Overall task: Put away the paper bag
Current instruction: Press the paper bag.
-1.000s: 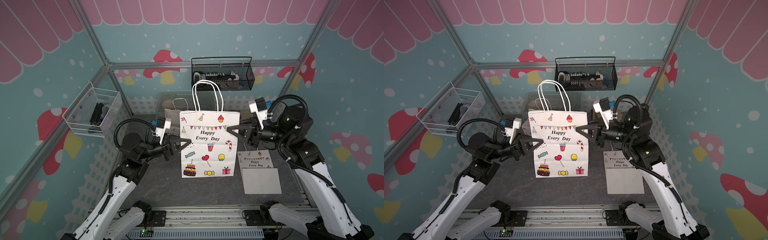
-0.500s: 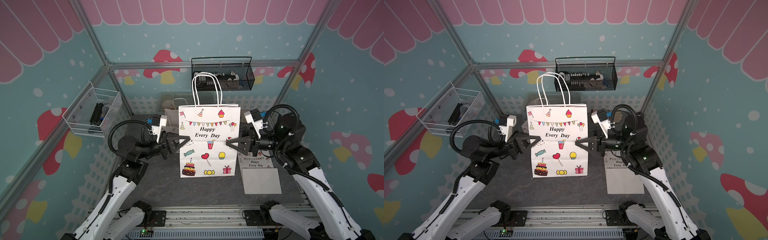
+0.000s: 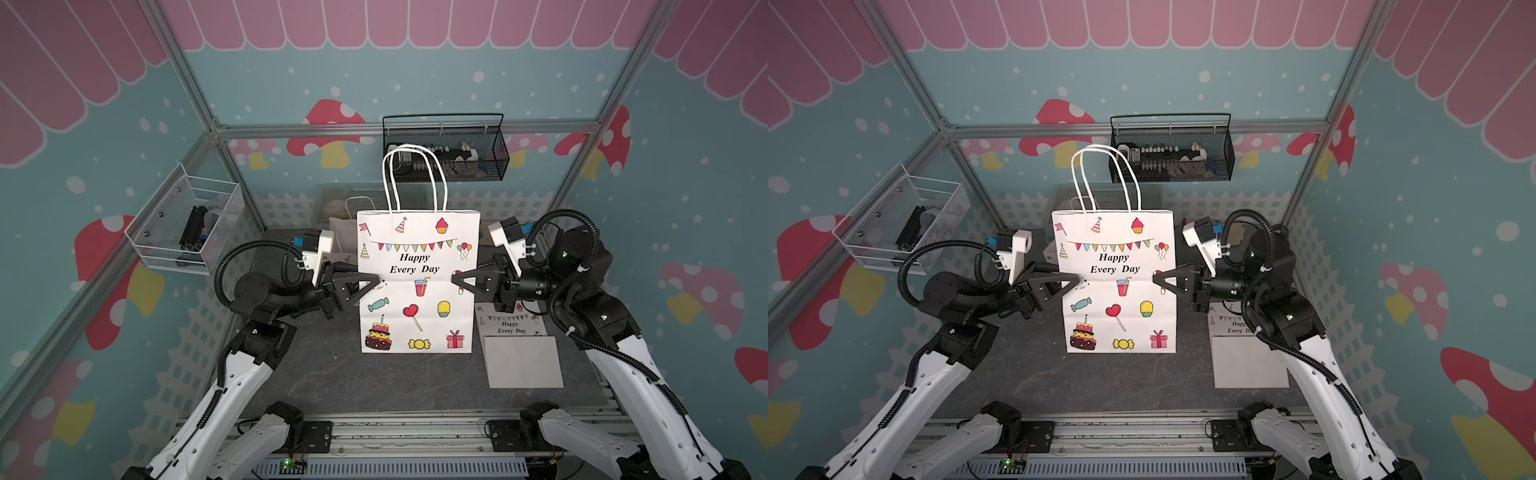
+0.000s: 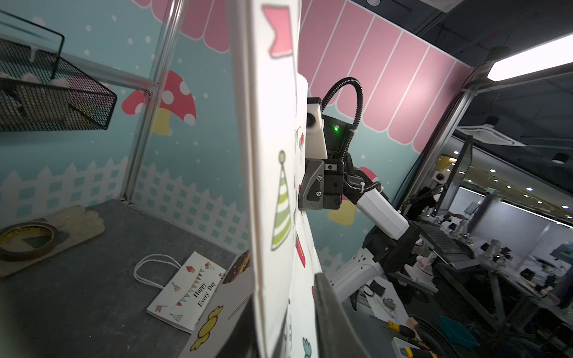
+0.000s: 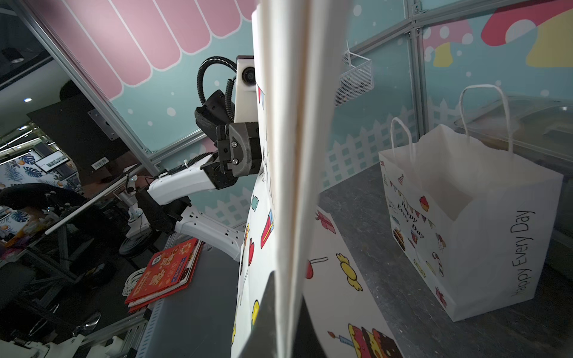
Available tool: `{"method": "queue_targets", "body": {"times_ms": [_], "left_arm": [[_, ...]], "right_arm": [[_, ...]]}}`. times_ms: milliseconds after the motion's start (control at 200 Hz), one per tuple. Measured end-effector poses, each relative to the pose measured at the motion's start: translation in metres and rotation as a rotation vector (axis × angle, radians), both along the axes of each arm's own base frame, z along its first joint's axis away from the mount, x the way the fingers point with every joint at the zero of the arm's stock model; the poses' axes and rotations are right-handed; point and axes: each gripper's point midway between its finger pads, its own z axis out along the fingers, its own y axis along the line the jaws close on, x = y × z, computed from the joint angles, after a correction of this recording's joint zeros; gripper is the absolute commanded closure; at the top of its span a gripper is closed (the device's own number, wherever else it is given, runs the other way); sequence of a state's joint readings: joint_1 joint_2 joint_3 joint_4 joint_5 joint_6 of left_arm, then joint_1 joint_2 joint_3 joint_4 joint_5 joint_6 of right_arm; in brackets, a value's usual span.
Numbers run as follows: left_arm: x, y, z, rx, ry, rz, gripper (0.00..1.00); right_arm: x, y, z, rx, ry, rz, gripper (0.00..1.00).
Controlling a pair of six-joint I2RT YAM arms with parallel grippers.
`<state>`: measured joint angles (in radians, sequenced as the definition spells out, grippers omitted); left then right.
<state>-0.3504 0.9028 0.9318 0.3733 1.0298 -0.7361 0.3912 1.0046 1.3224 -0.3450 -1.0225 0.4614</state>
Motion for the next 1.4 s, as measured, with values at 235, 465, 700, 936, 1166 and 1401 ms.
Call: {"method": "queue_targets", "body": {"times_ms": [235,465,700,936,1166,1401], "left_arm": [[0.006,-0.003,-0.017,0.051,0.027,-0.002,0.41],[0.006,-0.006,-0.025,0.080,0.033,-0.014,0.44],[0.006,-0.007,-0.031,0.104,0.046,-0.014,0.85],[0.001,-0.007,-0.028,0.105,0.028,-0.023,1.00],[-0.001,-0.006,-0.029,0.107,0.031,-0.027,1.00],[0.001,-0.002,-0.022,0.121,0.036,-0.053,1.00]], "right_arm": [[-0.001,-0.003,0.013,0.000,-0.009,-0.028,1.00],[-0.001,-0.005,0.020,0.004,-0.020,-0.046,1.00],[0.000,-0.005,0.020,0.003,-0.018,-0.047,1.00],[0.001,-0.006,0.019,0.002,-0.018,-0.052,0.93],[0.001,-0.010,0.021,-0.024,-0.060,-0.082,0.15],[0.007,-0.025,0.022,-0.050,-0.122,-0.203,0.01]]}}
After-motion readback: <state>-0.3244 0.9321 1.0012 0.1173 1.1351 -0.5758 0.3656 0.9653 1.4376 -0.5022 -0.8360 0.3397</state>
